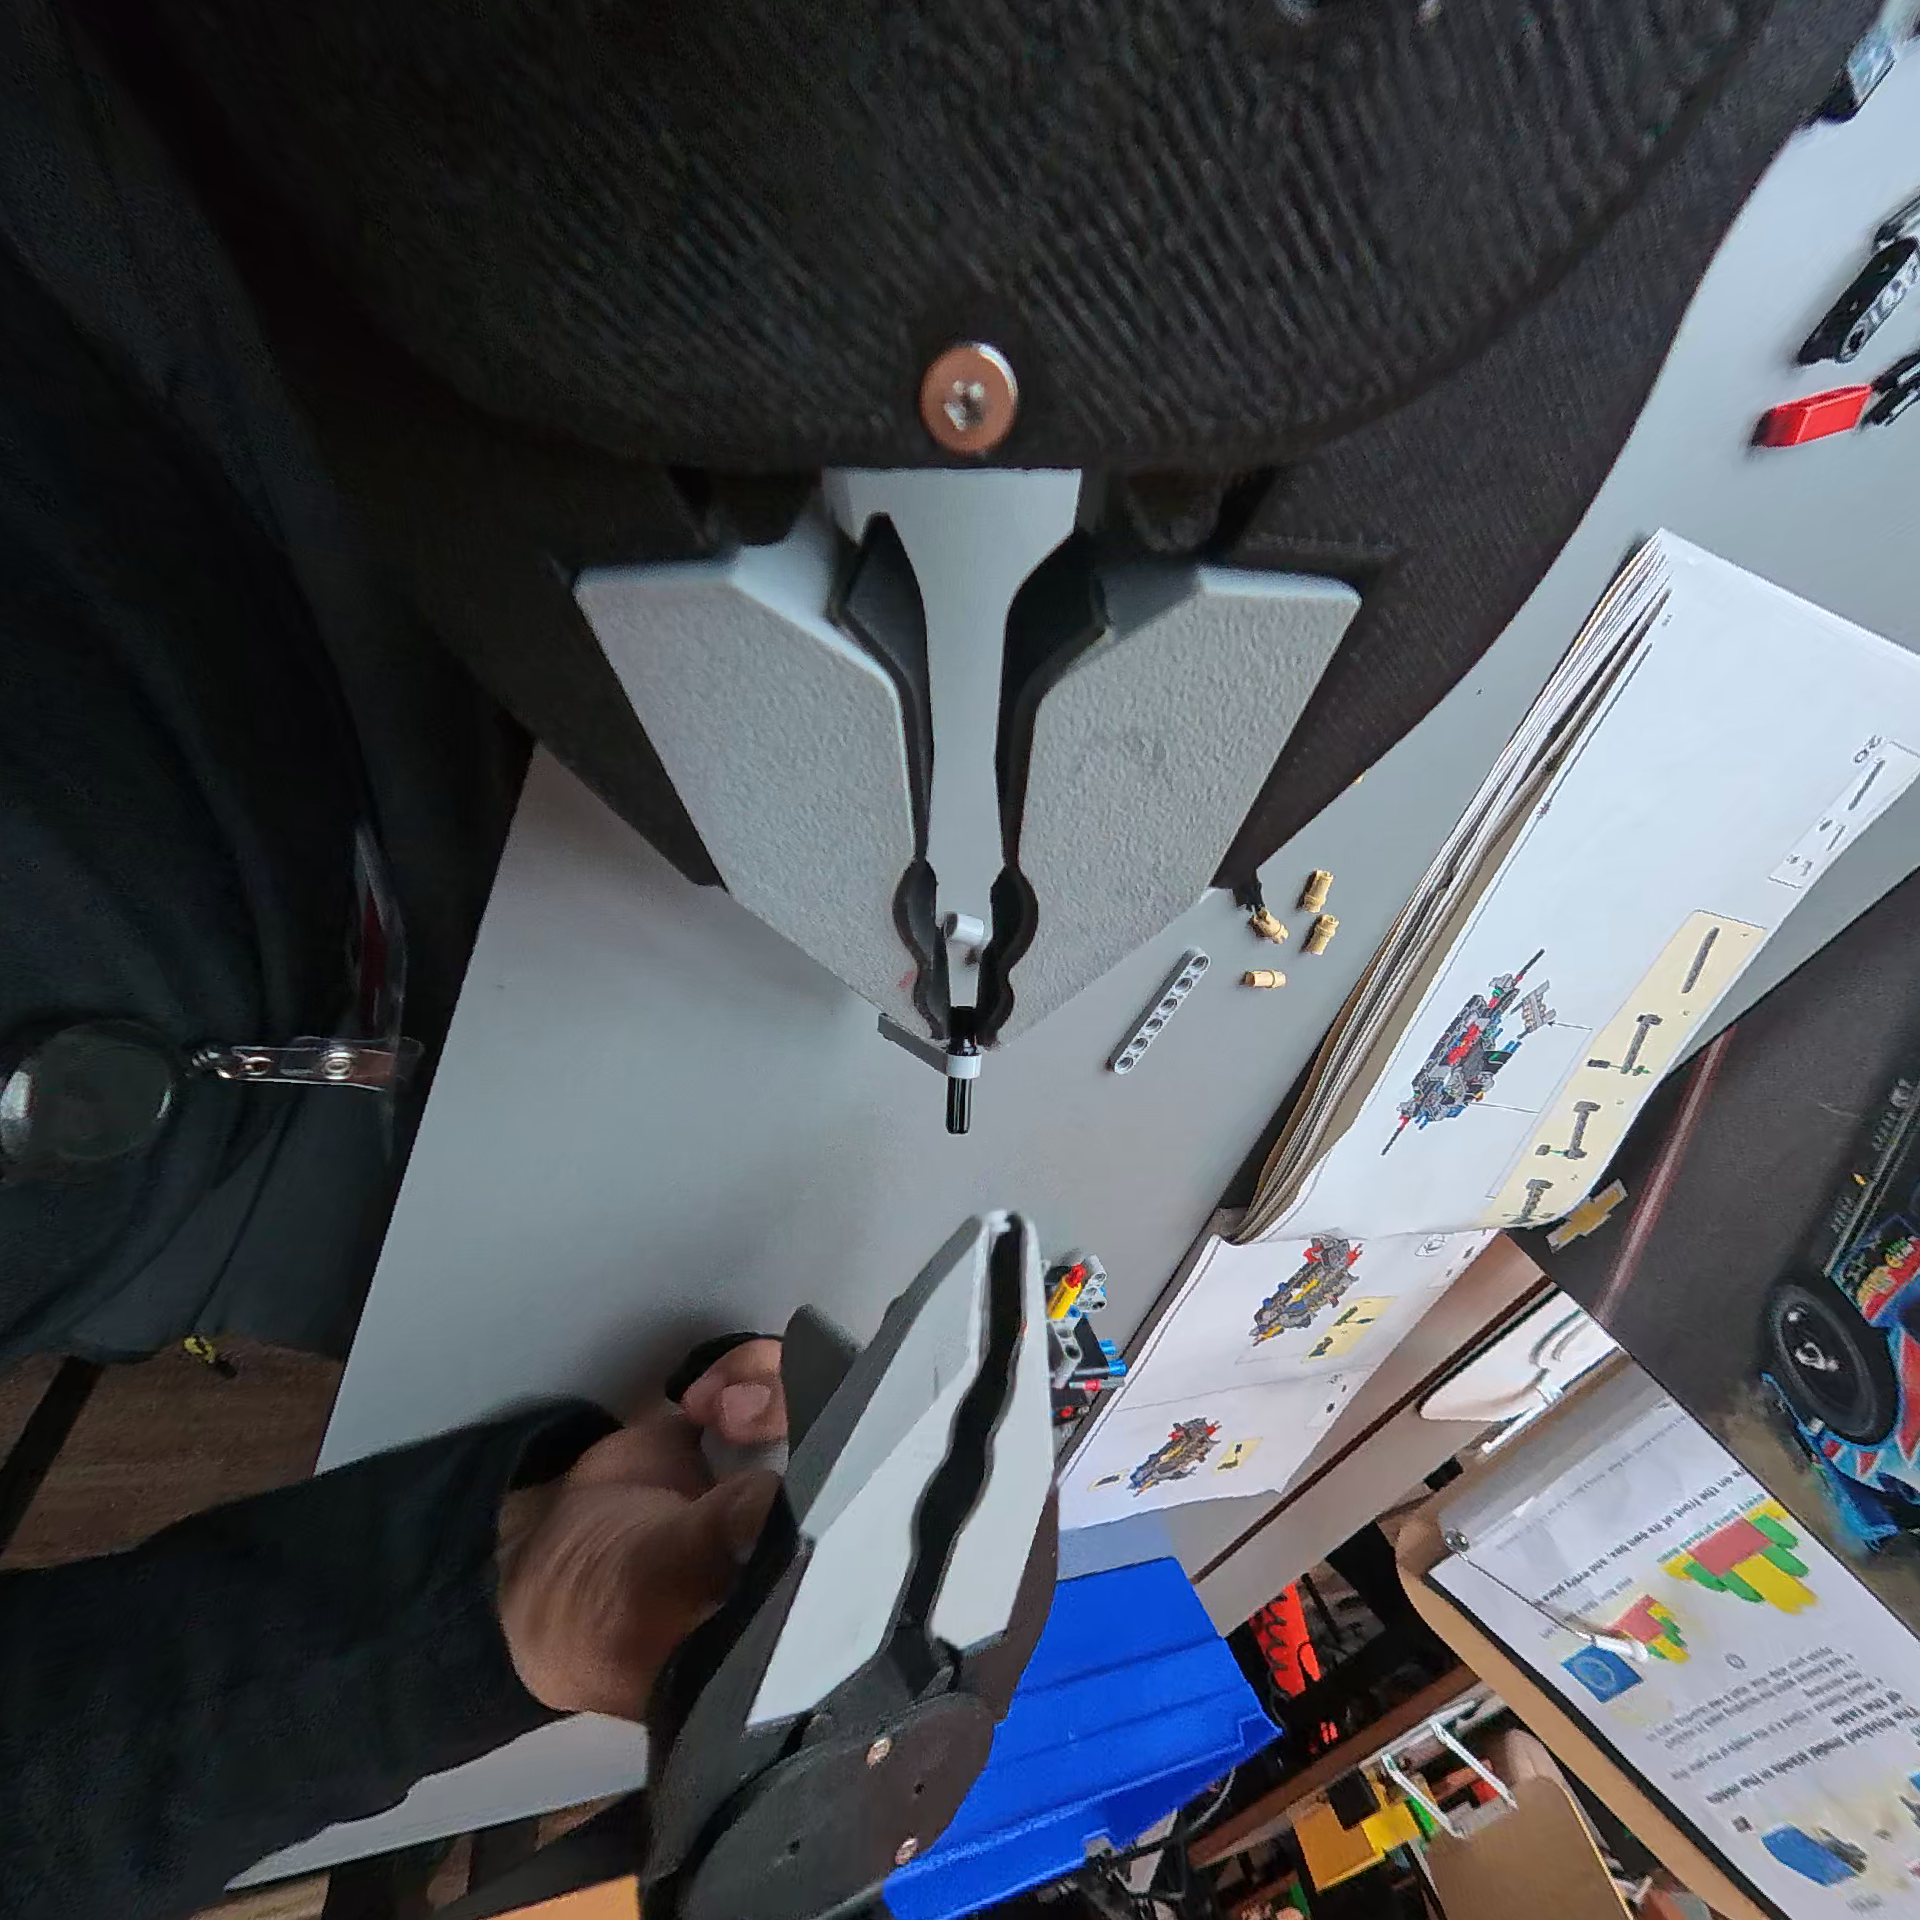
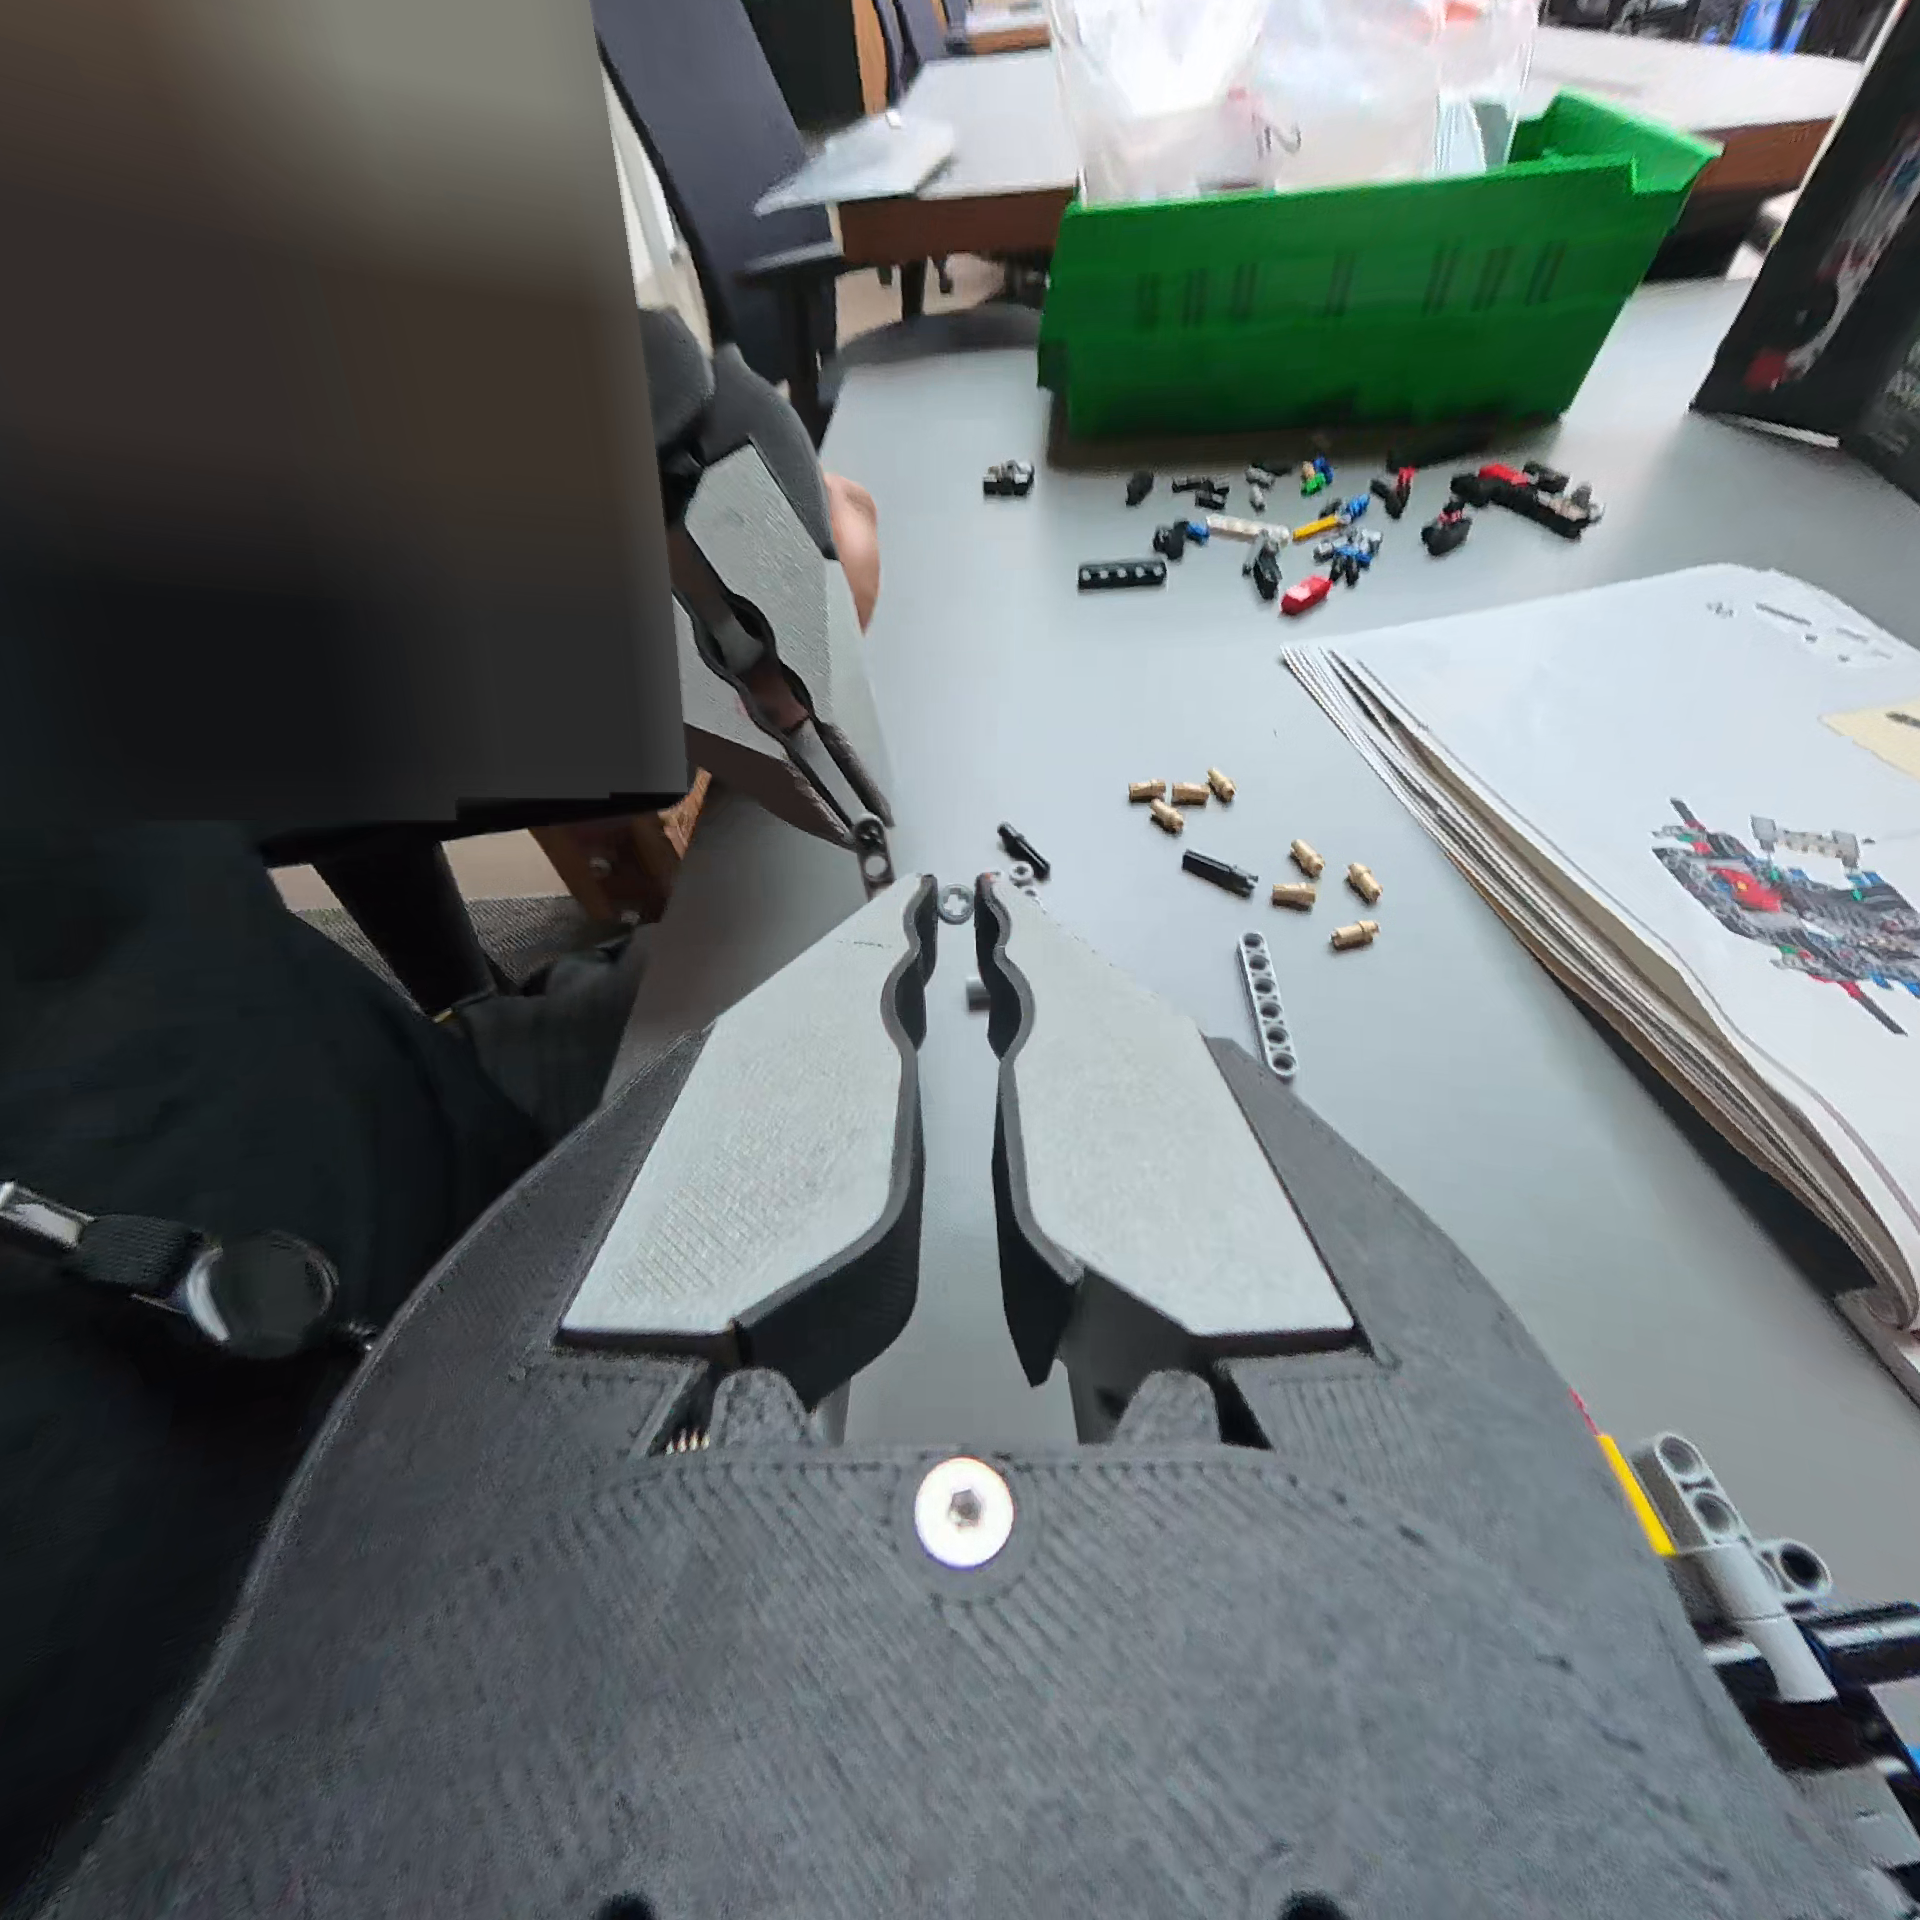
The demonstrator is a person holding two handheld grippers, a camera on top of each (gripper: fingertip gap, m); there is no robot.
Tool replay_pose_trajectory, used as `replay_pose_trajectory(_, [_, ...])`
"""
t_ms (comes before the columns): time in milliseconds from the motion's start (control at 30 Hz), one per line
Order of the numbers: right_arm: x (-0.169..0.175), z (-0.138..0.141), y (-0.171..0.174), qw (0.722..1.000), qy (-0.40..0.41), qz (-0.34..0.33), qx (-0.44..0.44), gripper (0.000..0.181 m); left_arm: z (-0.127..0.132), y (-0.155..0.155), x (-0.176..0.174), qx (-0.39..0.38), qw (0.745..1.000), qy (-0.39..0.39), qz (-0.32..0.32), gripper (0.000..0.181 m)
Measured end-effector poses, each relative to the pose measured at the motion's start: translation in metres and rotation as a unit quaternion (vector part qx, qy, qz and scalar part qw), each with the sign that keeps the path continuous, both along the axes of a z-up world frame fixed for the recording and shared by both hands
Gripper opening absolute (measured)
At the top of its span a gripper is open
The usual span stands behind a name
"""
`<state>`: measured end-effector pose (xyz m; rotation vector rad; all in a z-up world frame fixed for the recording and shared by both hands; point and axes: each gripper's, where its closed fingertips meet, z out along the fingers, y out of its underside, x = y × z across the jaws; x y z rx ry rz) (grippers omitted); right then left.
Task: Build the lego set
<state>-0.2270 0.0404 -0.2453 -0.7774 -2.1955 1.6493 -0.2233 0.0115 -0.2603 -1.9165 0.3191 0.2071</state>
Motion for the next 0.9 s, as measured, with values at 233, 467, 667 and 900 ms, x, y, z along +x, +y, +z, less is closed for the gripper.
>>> replay_pose_trajectory(233, [0.013, 0.02, -0.008, 0.998, 0.032, 0.025, -0.046, 0.003, 0.008, 0.003, 0.005, 0.022, 0.999, -0.021, -0.009, 0.002])
replay_pose_trajectory(467, [0.019, 0.018, -0.018, 0.997, 0.065, 0.033, -0.012, 0.003, 0.012, 0.006, 0.011, 0.035, 0.999, -0.023, -0.019, 0.002])
replay_pose_trajectory(667, [0.019, 0.018, -0.021, 0.996, 0.081, 0.035, -0.013, 0.003, 0.016, 0.005, 0.013, 0.047, 0.998, -0.04, -0.026, 0.002])
replay_pose_trajectory(900, [0.02, 0.025, -0.024, 0.992, 0.117, 0.039, -0.033, 0.003, 0.019, 0.005, 0.014, 0.058, 0.997, -0.039, -0.028, 0.002])
